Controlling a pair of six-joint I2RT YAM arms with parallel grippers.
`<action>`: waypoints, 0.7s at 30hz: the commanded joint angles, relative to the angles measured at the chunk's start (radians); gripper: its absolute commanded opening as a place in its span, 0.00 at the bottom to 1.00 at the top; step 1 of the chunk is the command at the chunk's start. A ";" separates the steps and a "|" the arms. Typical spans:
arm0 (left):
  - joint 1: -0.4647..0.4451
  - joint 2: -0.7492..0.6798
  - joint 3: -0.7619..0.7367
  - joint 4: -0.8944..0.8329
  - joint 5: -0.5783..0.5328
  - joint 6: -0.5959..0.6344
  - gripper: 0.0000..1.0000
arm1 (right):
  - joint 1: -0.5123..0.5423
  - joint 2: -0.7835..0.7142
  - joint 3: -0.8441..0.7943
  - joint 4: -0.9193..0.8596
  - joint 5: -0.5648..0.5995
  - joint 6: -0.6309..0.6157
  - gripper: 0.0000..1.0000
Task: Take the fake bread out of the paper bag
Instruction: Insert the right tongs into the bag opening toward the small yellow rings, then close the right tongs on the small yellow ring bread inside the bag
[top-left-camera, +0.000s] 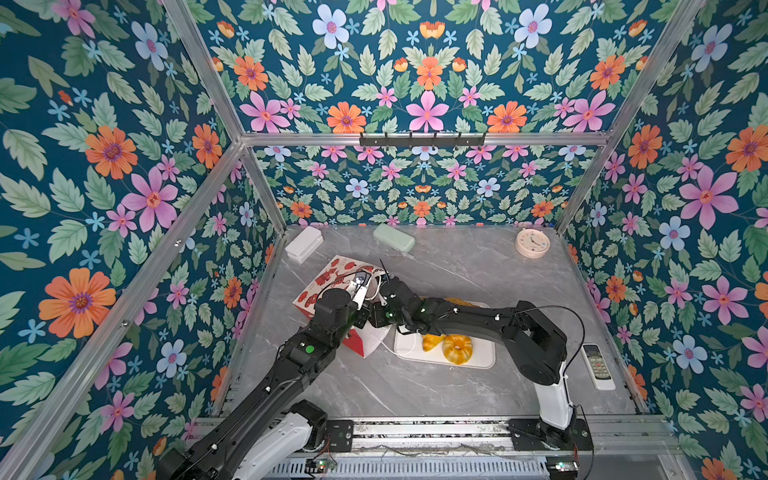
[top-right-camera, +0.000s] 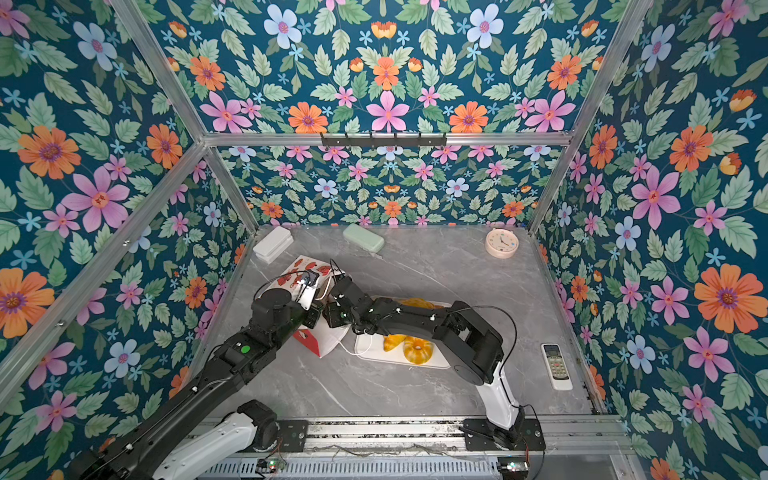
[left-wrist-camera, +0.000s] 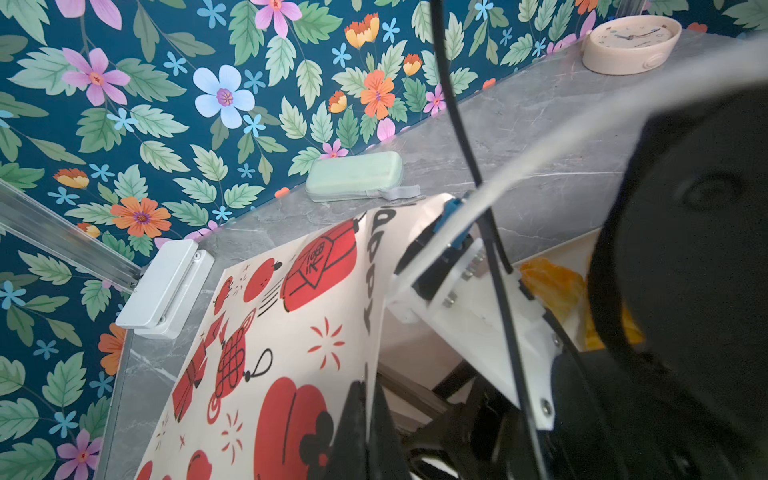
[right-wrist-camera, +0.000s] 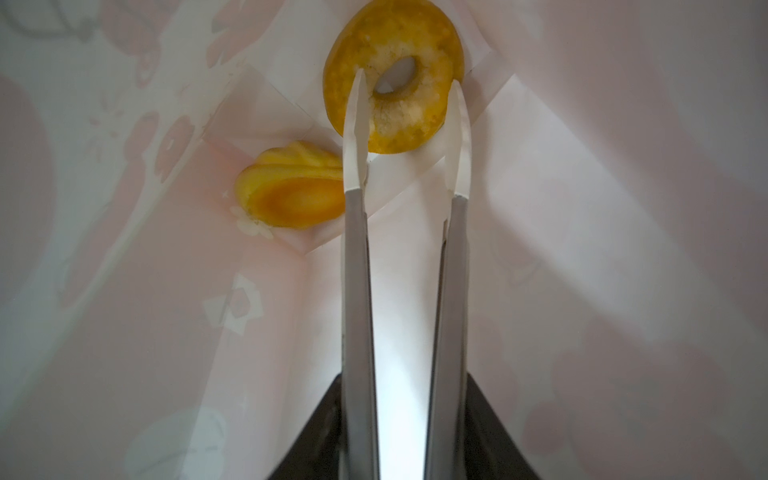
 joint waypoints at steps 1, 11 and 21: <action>-0.001 -0.008 0.006 0.037 0.027 -0.016 0.00 | -0.001 0.013 0.028 0.020 0.021 0.007 0.40; -0.001 -0.008 0.007 0.039 0.038 -0.018 0.00 | -0.002 0.047 0.073 -0.045 0.042 0.013 0.38; -0.001 -0.014 0.003 0.035 0.036 -0.015 0.00 | -0.005 0.045 0.072 -0.055 0.055 0.019 0.37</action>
